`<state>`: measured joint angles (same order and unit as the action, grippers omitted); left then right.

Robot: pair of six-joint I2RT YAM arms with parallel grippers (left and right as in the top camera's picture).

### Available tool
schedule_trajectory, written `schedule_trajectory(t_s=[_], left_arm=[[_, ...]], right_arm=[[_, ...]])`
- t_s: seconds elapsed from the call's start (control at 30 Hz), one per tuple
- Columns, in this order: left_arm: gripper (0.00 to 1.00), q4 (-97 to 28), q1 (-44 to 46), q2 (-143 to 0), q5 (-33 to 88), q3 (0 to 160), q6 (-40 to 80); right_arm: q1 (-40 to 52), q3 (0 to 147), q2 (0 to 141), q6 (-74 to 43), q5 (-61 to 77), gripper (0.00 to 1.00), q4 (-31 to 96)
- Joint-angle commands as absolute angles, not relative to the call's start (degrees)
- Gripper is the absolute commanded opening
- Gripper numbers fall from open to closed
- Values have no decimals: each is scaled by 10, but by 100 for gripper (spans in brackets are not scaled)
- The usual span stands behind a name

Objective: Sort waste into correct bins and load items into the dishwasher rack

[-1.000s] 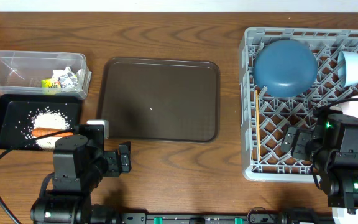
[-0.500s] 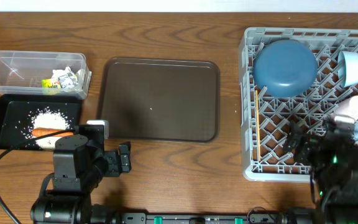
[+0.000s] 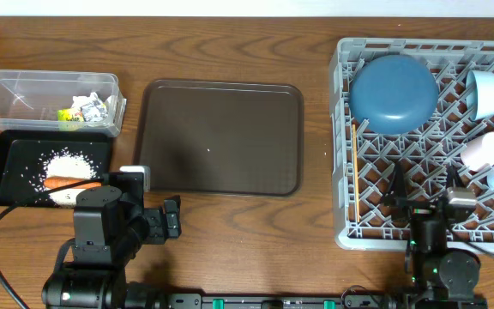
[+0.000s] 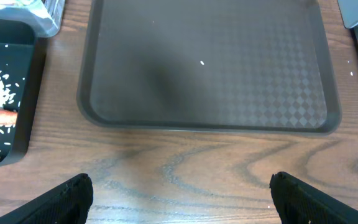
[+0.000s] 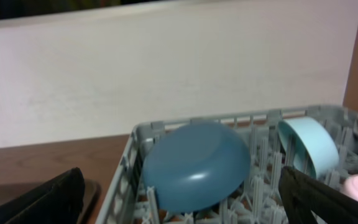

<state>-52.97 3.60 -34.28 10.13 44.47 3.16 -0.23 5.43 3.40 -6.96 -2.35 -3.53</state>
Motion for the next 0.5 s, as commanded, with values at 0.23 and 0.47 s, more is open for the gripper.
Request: schedule_trajectory(t_s=[0.23,0.47], left_arm=[[94,-531,37,-340,97,445,35],[94,-530,37,-340,96,445,35]], right_arm=[[4,3,3,14,-17,99,1],[4,3,3,22,-6,99,45]])
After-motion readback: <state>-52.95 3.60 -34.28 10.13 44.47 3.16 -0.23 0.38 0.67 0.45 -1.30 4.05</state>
